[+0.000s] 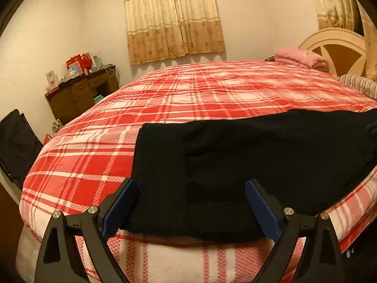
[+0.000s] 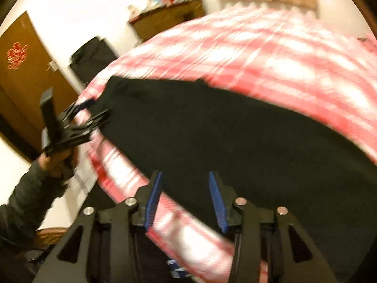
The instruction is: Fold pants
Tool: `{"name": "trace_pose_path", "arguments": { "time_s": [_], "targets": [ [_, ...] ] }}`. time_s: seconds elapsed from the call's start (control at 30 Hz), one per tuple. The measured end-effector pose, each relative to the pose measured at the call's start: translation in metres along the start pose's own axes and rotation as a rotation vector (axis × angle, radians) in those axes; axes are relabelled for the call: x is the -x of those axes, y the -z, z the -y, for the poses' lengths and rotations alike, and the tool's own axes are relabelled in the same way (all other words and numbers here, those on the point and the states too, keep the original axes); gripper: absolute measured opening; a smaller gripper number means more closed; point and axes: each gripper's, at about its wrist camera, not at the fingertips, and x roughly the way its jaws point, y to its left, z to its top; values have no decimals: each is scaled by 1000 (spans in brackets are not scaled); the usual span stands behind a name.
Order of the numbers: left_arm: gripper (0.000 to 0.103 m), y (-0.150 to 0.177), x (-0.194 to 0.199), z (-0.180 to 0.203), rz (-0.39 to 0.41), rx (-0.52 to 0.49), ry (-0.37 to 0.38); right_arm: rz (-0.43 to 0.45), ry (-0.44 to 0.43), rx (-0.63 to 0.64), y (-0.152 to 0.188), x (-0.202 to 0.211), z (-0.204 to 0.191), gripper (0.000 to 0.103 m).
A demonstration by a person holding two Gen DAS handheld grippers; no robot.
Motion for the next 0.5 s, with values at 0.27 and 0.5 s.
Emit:
{"name": "trace_pose_path", "arguments": {
  "time_s": [0.27,0.5],
  "targets": [
    [96,1,-3,5,-6,-5,-32,3,259,-121,27,33,72,51],
    [96,-19,19,40,40,7,92,-9,332,-26,57,37,57,53]
  ]
}}
